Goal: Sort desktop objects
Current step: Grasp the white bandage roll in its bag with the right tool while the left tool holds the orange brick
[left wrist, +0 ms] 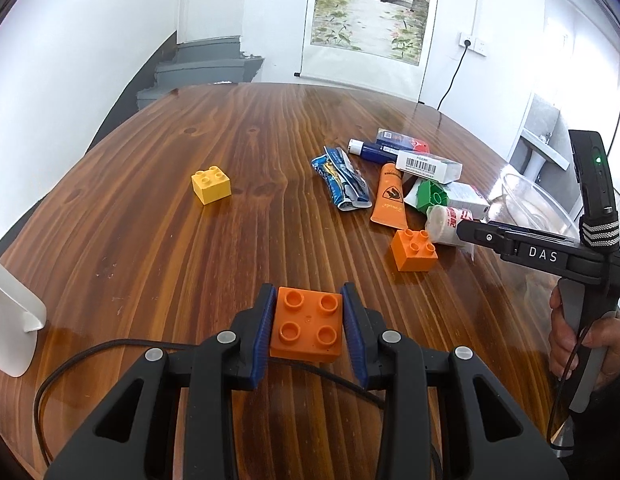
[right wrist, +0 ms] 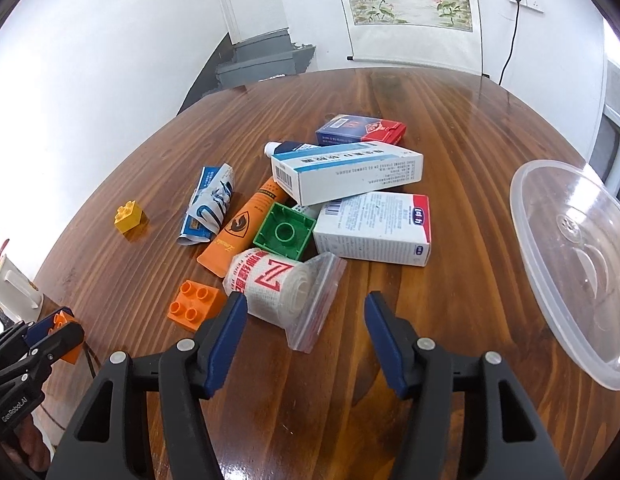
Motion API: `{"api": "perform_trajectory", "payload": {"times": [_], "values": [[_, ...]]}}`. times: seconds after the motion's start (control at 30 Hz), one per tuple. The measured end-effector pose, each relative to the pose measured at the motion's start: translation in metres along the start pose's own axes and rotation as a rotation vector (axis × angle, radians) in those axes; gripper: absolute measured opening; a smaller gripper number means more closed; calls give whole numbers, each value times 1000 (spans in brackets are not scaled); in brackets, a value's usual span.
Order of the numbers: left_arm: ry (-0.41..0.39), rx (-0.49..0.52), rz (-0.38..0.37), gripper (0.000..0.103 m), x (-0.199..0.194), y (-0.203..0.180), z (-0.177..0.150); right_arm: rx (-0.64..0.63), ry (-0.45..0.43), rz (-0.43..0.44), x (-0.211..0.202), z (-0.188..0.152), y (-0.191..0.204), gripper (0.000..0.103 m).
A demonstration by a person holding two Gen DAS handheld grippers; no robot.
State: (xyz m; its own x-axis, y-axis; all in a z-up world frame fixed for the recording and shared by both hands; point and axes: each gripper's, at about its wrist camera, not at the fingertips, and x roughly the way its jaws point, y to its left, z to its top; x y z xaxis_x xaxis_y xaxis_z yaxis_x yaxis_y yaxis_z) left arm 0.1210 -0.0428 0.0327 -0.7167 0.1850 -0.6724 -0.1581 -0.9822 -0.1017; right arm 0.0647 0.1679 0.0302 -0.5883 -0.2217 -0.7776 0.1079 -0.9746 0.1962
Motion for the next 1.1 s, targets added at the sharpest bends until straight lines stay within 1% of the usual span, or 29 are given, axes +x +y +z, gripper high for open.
{"api": "perform_trajectory", "payload": {"times": [0.03, 0.1, 0.23, 0.37, 0.47, 0.5, 0.53, 0.57, 0.6, 0.63, 0.67, 0.7, 0.73, 0.9, 1.1], "values": [[1, -1, 4, 36, 1, -1, 1, 0, 1, 4, 2, 1, 1, 73], [7, -6, 19, 36, 5, -2, 3, 3, 2, 13, 4, 4, 5, 76], [19, -8, 68, 36, 14, -4, 5, -18, 0, 5, 9, 9, 13, 76], [28, -15, 80, 36, 19, -4, 5, -35, 4, -17, 15, 12, 20, 76], [32, -11, 109, 36, 23, -6, 6, -44, 21, -31, 21, 14, 22, 76], [33, -10, 116, 36, 23, -6, 5, -48, 27, -38, 24, 13, 22, 75], [33, -10, 122, 36, 24, -6, 5, -53, 31, -45, 25, 13, 23, 71], [35, -10, 126, 36, 25, -6, 5, -54, 28, -41, 25, 12, 22, 71], [39, -10, 127, 36, 26, -7, 5, -54, 30, -43, 25, 12, 22, 65], [43, -10, 127, 36, 27, -7, 6, -56, 31, -47, 25, 12, 22, 61], [46, -10, 127, 36, 28, -7, 5, -54, 31, -42, 26, 12, 22, 60], [49, -10, 127, 36, 29, -8, 5, -51, 33, -35, 25, 11, 21, 56], [52, -9, 127, 36, 30, -9, 6, -49, 31, -27, 24, 11, 21, 54], [56, -2, 129, 36, 31, -14, 6, -27, 15, -5, 20, 8, 17, 53], [59, 7, 129, 36, 31, -21, 7, 1, -39, 12, 4, 3, 11, 53]]}}
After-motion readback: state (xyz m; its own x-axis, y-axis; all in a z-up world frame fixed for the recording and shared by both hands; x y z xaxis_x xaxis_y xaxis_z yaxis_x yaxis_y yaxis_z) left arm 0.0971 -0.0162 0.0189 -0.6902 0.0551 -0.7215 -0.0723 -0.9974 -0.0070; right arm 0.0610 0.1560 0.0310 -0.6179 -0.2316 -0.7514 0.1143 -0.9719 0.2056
